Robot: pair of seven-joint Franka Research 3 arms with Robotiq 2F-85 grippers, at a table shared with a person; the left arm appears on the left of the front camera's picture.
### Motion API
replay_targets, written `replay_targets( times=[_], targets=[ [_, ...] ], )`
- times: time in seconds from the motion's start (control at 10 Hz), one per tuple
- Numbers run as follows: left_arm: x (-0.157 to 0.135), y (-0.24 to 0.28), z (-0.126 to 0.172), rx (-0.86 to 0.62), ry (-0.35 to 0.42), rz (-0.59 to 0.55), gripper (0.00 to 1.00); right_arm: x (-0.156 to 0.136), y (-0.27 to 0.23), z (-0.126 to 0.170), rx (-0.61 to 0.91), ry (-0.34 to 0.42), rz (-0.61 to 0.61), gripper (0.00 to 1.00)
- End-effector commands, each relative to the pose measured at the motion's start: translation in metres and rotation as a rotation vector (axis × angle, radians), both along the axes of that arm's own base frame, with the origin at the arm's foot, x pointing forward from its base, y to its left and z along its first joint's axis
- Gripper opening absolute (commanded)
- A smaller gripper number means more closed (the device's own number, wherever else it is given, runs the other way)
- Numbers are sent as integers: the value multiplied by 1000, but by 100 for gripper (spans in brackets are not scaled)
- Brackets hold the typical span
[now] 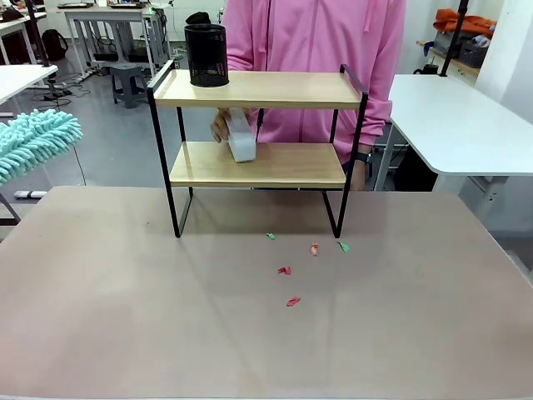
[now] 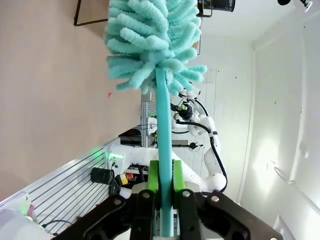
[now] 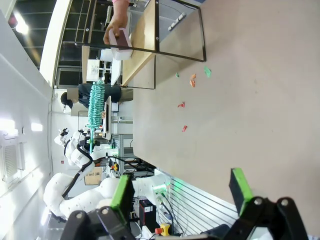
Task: Clean the shelf.
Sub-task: Hand the Duster back to the human.
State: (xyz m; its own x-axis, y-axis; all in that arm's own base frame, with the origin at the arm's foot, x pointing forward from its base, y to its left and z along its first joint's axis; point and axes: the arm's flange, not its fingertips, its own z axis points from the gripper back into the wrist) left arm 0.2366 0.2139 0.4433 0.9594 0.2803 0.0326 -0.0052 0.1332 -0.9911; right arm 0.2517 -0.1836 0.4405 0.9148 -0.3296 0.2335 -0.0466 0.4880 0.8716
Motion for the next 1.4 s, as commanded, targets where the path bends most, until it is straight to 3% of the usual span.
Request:
replay_targets(
  times=[0.0, 0.2, 0.3, 0.4, 0.6, 0.7, 0.8, 0.9, 1.0, 1.2, 1.3],
  targets=[
    [9, -7, 43, -14, -178, 14, 13, 1, -6, 29, 24, -102, -13, 100],
    [-5, -24, 121, -140, -484, -47, 13, 1, -4, 101, 41, -284, 24, 100],
    [-19, -37, 144, -185, -592, -67, 13, -4, 10, 123, 46, -348, 75, 100],
    [-36, -58, 155, -231, -634, -216, 13, -12, 37, 132, 86, -377, 246, 100],
    [-44, -108, 152, -198, -524, -599, 13, -32, 88, 133, 142, -451, 547, 100],
    [-42, -133, 146, -172, -436, -770, 13, -44, 101, 127, 130, -483, 611, 100],
    [-38, -151, 136, -21, -331, -879, 13, -30, 73, 150, 94, -406, 406, 100],
    [-35, -142, 125, 62, -239, -952, 13, -30, 73, 150, 94, -406, 406, 100],
    [-41, -162, 141, -151, -430, -707, 13, -30, 73, 150, 94, -406, 406, 100],
    [-41, -162, 141, -151, -430, -707, 13, -37, 76, 142, 99, -409, 452, 100],
    [-36, -171, 128, -83, -344, -790, 13, -14, 93, 138, 107, -420, 479, 100]
  ],
)
